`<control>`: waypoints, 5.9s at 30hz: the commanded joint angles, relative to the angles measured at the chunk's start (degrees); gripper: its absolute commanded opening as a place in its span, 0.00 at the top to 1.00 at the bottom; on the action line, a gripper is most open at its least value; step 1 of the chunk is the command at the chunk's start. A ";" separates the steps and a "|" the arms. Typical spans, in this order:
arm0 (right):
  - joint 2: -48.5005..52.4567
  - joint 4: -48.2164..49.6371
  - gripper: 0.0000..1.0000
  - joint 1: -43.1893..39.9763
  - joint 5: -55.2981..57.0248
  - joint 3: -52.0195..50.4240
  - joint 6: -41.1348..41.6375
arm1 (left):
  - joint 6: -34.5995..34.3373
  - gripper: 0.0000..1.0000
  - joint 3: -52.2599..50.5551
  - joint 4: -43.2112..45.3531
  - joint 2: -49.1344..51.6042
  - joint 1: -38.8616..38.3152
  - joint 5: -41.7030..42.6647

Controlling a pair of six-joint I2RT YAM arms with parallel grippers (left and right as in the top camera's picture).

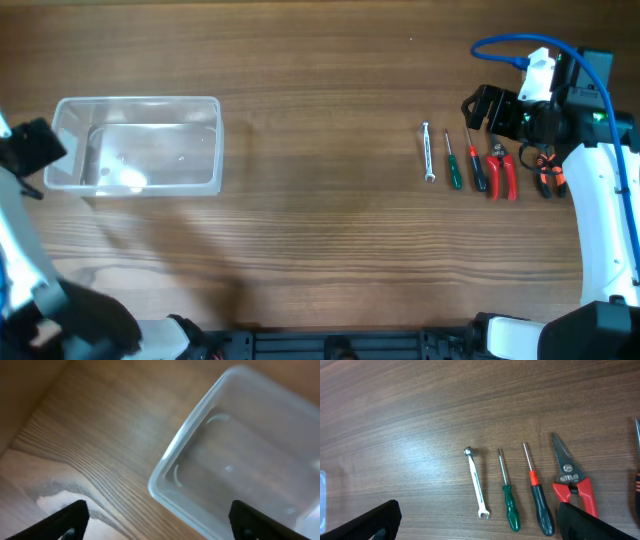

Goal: Pack container

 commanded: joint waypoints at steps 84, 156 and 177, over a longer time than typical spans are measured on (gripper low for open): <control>0.44 5.25 0.00 -0.07 1.46 1.31 1.81 | -19.32 0.96 -11.02 3.48 17.29 -49.42 -8.50; 29.20 1.44 0.34 -19.08 15.78 0.79 -15.61 | -12.09 0.00 5.88 -3.67 -13.35 -12.79 -17.55; 31.45 -2.56 0.96 -17.42 16.06 3.58 -11.47 | -12.09 0.00 5.88 -3.67 -13.35 -12.79 -17.55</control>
